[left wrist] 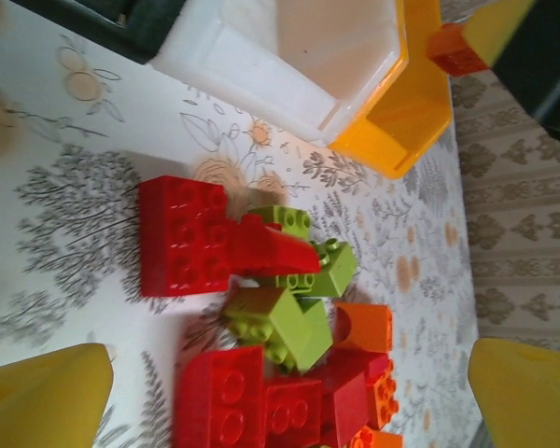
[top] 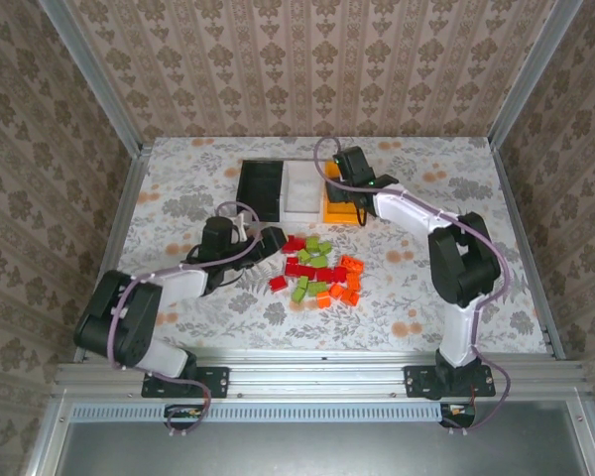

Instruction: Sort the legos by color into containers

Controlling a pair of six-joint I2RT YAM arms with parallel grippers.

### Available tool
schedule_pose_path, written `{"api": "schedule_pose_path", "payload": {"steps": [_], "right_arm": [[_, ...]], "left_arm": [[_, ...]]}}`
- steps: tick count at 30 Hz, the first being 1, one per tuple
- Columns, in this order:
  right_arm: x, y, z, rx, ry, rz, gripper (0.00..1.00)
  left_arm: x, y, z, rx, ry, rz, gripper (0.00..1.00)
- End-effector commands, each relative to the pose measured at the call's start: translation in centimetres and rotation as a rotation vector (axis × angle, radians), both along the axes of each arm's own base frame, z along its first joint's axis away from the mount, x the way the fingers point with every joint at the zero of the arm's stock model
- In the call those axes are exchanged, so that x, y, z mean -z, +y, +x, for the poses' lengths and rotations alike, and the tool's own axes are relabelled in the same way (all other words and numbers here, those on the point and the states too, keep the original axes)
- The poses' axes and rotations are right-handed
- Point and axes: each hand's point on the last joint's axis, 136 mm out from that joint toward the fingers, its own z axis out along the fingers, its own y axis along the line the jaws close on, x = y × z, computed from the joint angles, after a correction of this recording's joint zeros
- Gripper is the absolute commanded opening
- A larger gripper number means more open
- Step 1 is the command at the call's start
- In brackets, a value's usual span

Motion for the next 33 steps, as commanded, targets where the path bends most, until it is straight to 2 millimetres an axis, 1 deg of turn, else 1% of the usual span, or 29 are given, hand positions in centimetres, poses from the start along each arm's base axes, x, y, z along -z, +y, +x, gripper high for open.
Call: {"api": "schedule_pose_path", "payload": {"steps": [1,7,10,16,18,19,20,22,24,25,27,29,30,33], "right_arm": [[1.2,-0.9,0.9,-0.001,0.048,-0.040,0.60],[1.9,-0.6,1.8,-0.025,0.068,-0.047,0.64],[1.2,-0.4,1.9,-0.033,0.062,-0.042,0.71],[-1.5,0.1,1.2,-0.046,0.019,-0.035,0.74],[-2.3,0.0,0.3,-0.040,0.012,-0.033,0.74],[-2.6,-0.1,-0.3,-0.037,0.005,-0.030,0.74],[-2.8,-0.1,-1.3,-0.033,0.000,-0.019,0.73],[-2.5,0.0,-3.8,-0.032,0.002,-0.003,0.72],[-1.7,-0.3,-7.1,-0.022,0.008,-0.010,0.69],[-1.1,-0.3,-8.5,-0.019,0.023,0.005,0.68],[0.9,0.0,-11.8,-0.035,0.094,0.055,0.67],[2.9,-0.1,-14.3,-0.042,0.159,0.043,0.68],[3.8,0.0,-15.5,-0.044,0.192,0.045,0.71],[5.6,0.2,-17.7,-0.028,0.261,0.104,0.79]], "left_arm": [[-3.2,-1.8,1.1,0.038,-0.064,-0.131,1.00],[-3.2,-2.1,1.0,0.062,-0.059,-0.121,1.00],[-3.1,-2.0,0.9,0.065,-0.057,-0.116,1.00],[-3.4,-2.0,0.6,0.075,-0.061,-0.116,1.00],[-3.7,-2.0,0.4,0.079,-0.066,-0.116,1.00],[-3.8,-2.0,0.3,0.082,-0.067,-0.115,1.00],[-3.9,-1.8,0.1,0.080,-0.072,-0.112,1.00],[-4.0,-1.3,-0.3,0.074,-0.081,-0.097,1.00],[-4.1,-0.3,-0.7,0.057,-0.089,-0.071,1.00],[-4.0,0.2,-1.0,0.045,-0.090,-0.057,1.00],[-3.9,1.4,-1.7,0.025,-0.095,-0.013,1.00],[-3.7,2.3,-2.4,0.015,-0.097,0.038,1.00],[-3.6,2.6,-2.9,0.014,-0.099,0.059,1.00],[-3.6,3.2,-3.9,0.003,-0.103,0.075,1.00]]}}
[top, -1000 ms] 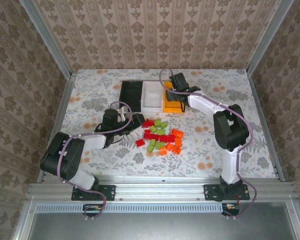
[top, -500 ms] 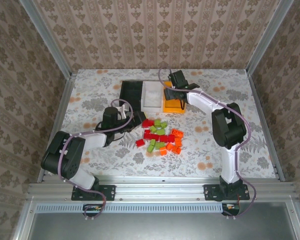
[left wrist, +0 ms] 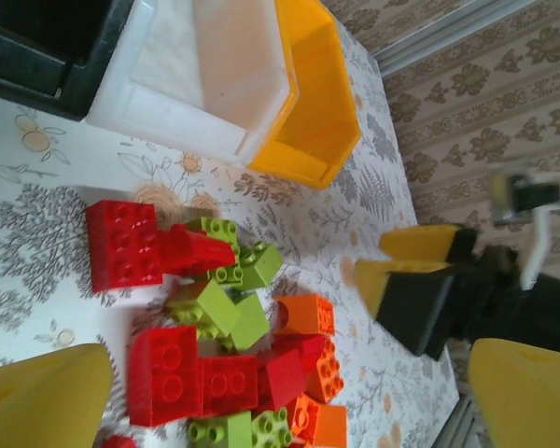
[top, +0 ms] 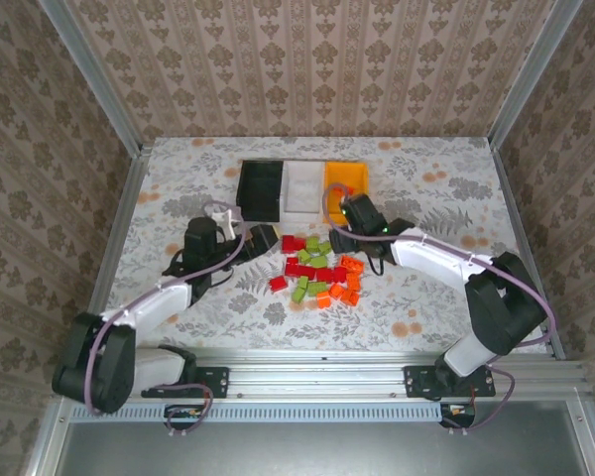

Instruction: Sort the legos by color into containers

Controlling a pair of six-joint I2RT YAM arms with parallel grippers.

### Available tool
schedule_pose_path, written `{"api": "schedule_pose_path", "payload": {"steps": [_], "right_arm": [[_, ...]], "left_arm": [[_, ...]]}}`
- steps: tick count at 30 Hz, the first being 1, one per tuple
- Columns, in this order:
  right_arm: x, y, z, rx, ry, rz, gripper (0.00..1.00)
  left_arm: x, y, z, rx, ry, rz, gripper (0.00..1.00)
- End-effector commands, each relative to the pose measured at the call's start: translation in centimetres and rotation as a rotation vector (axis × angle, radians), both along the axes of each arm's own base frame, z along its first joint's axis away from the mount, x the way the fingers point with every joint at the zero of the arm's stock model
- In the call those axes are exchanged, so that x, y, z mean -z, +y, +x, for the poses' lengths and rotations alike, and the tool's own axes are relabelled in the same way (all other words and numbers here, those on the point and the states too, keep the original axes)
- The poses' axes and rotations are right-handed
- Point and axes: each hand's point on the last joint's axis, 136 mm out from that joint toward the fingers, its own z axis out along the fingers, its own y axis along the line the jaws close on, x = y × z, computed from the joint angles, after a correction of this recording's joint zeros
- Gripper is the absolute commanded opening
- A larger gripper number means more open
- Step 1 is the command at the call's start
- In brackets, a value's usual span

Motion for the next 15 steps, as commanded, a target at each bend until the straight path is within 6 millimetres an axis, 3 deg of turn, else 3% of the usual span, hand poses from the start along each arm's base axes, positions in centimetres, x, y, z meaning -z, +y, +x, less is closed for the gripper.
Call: {"api": "schedule_pose_path", "payload": {"steps": [1,9,15], "right_arm": [[1.9,0.2,-2.6,0.054,0.099,0.093,0.81],[5.3,0.3,-3.6,0.169,0.175,0.178,0.86],[6.1,0.5,-3.4,0.245,0.187,0.242,0.84]], "left_arm": [[2.3,1.3,-1.5,-0.017,0.038,0.083,1.00],[2.9,1.1,-2.3,-0.019,0.050,0.074,1.00],[2.5,1.1,-2.4,-0.017,0.041,0.079,1.00]]}}
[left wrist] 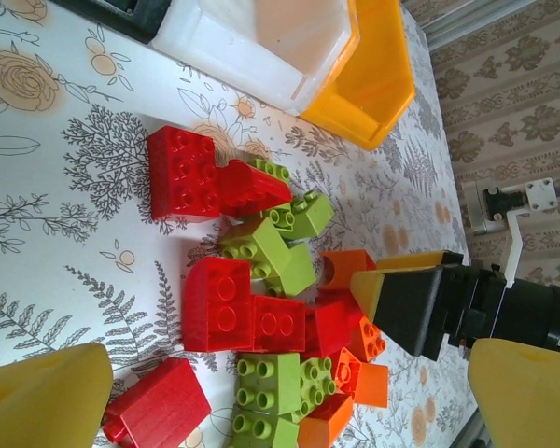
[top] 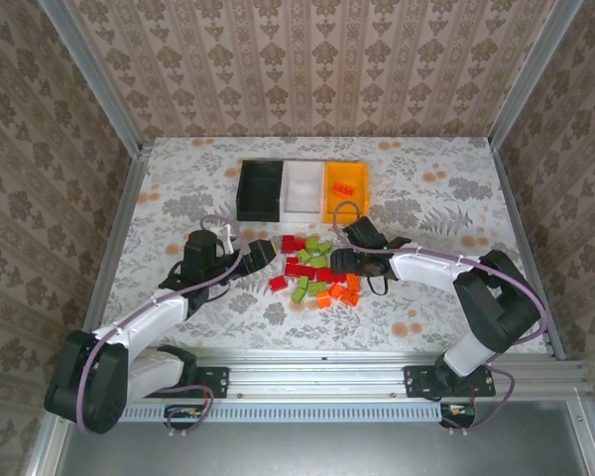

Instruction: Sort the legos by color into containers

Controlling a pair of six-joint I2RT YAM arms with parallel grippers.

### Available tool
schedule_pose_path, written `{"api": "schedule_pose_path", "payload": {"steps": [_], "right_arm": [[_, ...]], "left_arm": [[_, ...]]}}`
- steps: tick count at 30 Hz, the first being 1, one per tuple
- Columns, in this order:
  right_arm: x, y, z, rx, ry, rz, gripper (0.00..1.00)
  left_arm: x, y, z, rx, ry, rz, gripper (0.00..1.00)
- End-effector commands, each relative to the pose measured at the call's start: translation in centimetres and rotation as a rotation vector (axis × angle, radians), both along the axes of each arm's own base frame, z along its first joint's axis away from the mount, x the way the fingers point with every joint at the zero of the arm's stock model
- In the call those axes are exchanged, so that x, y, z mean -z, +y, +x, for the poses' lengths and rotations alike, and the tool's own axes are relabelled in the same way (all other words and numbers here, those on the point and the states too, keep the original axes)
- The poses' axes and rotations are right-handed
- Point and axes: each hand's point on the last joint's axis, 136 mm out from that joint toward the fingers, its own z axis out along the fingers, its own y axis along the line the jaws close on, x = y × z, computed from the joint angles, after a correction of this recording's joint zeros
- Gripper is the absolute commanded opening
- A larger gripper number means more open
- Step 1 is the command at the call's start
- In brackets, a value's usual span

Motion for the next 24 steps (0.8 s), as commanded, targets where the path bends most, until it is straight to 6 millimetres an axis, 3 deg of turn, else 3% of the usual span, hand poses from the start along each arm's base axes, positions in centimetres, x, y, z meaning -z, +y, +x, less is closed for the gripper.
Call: {"api": "schedule_pose_path", "payload": {"steps": [1,7,15,24], "right_arm": [[0.8,0.3,0.0,0.076,0.026,0.071,0.84],[0.7,1.2,0.4,0.093,0.032,0.121,0.83],[1.3,1.1,1.6,0.122,0.026,0.098,0.75],[0.0,1.5,2.5,0.109,-0.021,0.113,0.66]], "left_arm": [[-0.3,0.1,-0.2,0.005,-0.020,0.015,1.00],[-0.2,0.3,-0.3,0.001,-0.023,0.020,1.00],[-0.3,0.3,-0.4,0.004,-0.026,0.020,1.00],[-0.7,0.5,-0.4,-0.002,-0.039,0.028,1.00]]}}
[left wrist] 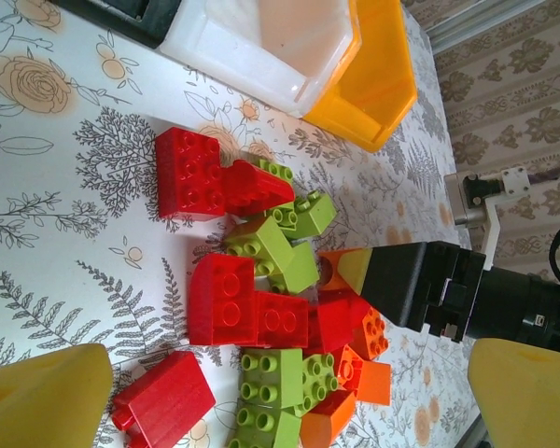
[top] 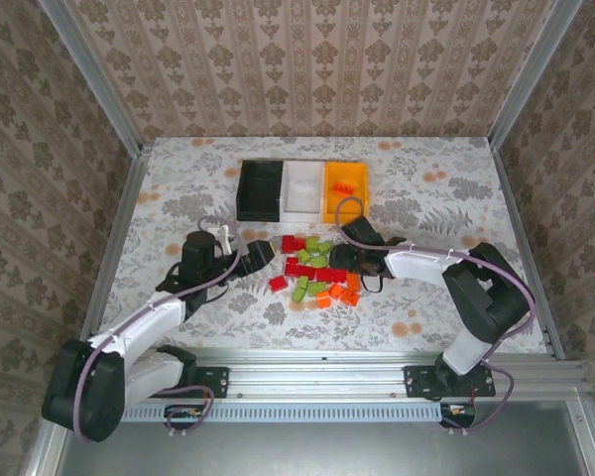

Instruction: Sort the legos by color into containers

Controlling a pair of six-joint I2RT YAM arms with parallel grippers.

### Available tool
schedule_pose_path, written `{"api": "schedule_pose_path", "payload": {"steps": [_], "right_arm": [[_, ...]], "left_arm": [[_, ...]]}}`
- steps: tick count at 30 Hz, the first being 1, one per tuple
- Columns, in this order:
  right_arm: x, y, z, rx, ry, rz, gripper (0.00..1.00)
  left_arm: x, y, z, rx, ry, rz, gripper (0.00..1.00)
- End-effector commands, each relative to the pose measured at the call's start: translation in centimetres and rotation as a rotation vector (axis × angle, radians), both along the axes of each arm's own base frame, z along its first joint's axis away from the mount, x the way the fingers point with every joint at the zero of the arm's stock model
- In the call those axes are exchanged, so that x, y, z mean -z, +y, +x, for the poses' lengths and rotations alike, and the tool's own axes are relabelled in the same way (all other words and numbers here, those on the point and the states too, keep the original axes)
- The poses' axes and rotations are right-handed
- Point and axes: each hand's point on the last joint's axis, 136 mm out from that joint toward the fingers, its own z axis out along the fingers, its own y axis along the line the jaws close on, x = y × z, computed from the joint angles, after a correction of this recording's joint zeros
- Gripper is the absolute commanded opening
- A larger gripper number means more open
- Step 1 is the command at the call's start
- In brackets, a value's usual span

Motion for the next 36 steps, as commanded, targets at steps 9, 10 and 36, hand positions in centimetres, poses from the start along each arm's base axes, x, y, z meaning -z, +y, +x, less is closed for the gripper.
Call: {"api": "schedule_pose_path", "payload": {"steps": [9,10,36], "right_arm": [[-5.5,-0.5,4.6,-0.005,-0.184,-0.075,0.65],[-6.4,-0.7,5.4,-0.003,-0.211,-0.092,0.65],[-10.8,-1.4,19.6,-0.066,-0.307,-0.300,0.79]], "left_arm": [[-0.2,0.1,0.5,-0.006,-0.018,0.030,1.00],[-0.2,0.3,0.8,-0.015,-0.012,0.035,1.00],[-2.1,2.4,4.4,-0.066,0.065,-0.036,1.00]]}}
